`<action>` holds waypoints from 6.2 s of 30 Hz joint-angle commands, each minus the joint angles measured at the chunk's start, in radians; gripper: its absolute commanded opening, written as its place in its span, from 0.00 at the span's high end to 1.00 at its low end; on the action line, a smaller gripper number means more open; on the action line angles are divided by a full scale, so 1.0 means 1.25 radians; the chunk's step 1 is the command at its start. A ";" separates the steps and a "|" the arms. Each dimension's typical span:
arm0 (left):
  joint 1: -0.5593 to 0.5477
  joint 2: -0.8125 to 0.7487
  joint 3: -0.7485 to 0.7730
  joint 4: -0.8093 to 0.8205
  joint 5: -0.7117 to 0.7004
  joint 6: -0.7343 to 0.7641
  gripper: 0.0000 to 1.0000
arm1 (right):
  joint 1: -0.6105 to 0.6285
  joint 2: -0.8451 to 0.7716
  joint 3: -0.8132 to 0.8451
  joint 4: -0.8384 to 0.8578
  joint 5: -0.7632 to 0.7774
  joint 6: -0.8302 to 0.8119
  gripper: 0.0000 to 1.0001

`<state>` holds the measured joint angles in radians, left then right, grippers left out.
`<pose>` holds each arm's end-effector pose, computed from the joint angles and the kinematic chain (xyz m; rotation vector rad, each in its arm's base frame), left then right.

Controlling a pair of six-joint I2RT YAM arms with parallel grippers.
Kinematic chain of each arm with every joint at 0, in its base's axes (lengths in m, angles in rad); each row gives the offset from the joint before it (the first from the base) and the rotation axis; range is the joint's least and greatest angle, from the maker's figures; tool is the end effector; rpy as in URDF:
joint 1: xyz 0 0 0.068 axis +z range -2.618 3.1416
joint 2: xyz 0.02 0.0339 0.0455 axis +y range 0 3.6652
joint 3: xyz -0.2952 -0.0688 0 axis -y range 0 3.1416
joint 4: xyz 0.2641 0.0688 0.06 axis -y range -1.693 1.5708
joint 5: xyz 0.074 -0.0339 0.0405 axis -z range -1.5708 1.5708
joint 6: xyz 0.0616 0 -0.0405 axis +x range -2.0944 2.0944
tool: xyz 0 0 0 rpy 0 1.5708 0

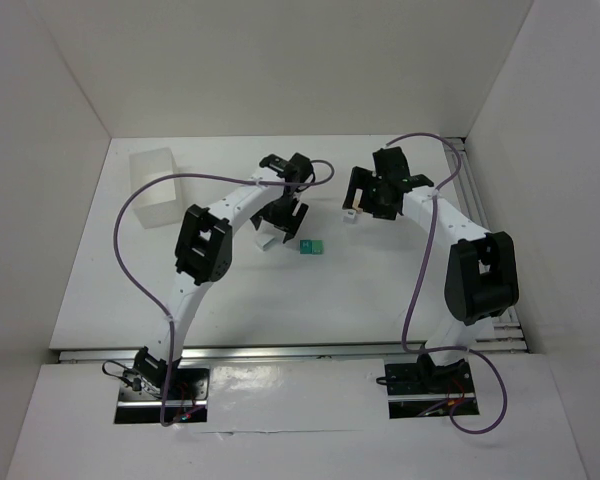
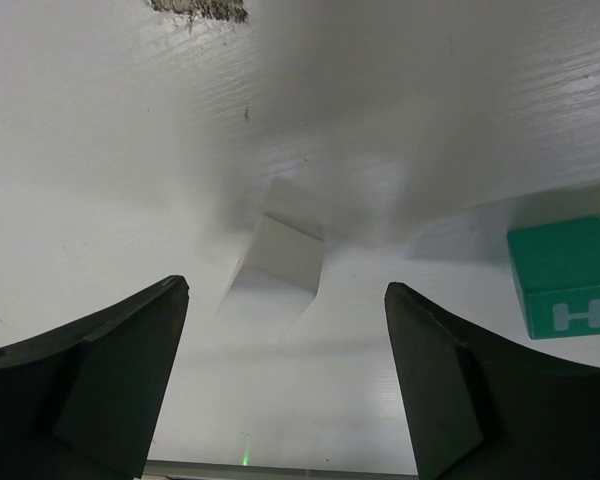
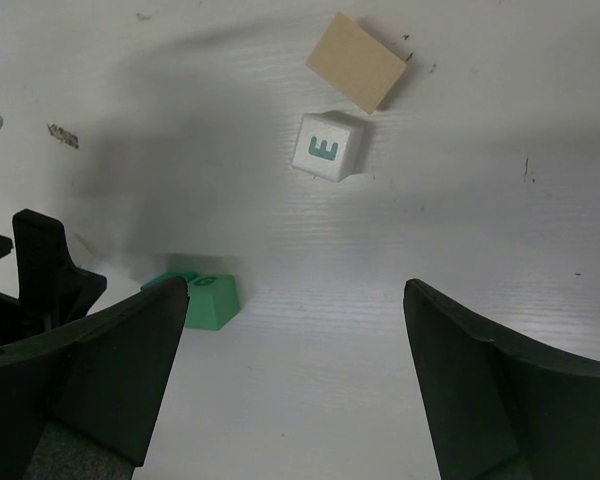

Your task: Build the wood block tower

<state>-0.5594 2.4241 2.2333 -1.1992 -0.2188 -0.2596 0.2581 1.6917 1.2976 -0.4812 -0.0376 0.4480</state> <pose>0.4624 -0.2738 0.1845 0.4022 2.8555 0.1865 0.3952 0.1067 0.2565 0.2182 2.4688 0.3543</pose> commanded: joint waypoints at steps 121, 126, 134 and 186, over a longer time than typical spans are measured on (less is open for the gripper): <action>0.497 -0.811 -0.627 0.373 0.309 -0.202 0.01 | 0.338 0.186 0.201 -0.162 0.312 0.180 0.54; 0.497 -0.811 -0.627 0.373 0.309 -0.202 0.01 | 0.338 0.186 0.201 -0.162 0.305 0.170 0.54; 0.497 -0.811 -0.627 0.373 0.309 -0.202 0.01 | 0.338 0.186 0.194 -0.170 0.296 0.153 0.53; 0.497 -0.797 -0.649 0.387 0.309 -0.202 0.01 | 0.353 0.240 0.201 -0.187 0.282 0.145 0.44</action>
<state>0.0566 1.4311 1.4246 -0.7429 0.1616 -0.5041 0.6903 1.9865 1.5440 -0.7097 0.3054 0.6334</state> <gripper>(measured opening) 0.990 0.568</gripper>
